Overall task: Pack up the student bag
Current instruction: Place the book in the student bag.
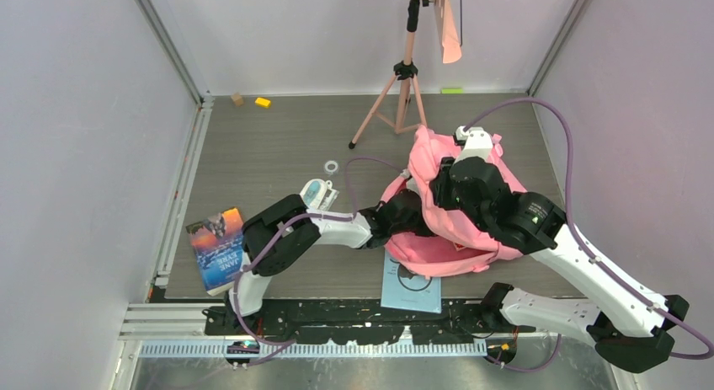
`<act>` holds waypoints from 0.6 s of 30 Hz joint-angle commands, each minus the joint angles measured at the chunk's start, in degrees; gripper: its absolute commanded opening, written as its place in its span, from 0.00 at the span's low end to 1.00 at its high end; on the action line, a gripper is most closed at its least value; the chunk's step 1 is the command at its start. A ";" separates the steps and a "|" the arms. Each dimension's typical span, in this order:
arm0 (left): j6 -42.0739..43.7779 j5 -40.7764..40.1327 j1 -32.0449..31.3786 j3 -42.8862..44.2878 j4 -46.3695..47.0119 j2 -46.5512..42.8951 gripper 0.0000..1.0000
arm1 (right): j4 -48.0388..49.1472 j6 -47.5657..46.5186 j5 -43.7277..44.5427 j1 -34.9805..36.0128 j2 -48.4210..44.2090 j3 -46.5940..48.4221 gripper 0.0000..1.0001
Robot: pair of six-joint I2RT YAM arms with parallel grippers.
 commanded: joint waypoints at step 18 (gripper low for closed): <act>13.34 -9.98 -0.18 -2.24 4.13 -8.30 0.74 | 9.97 1.08 6.12 0.42 -5.48 0.10 0.00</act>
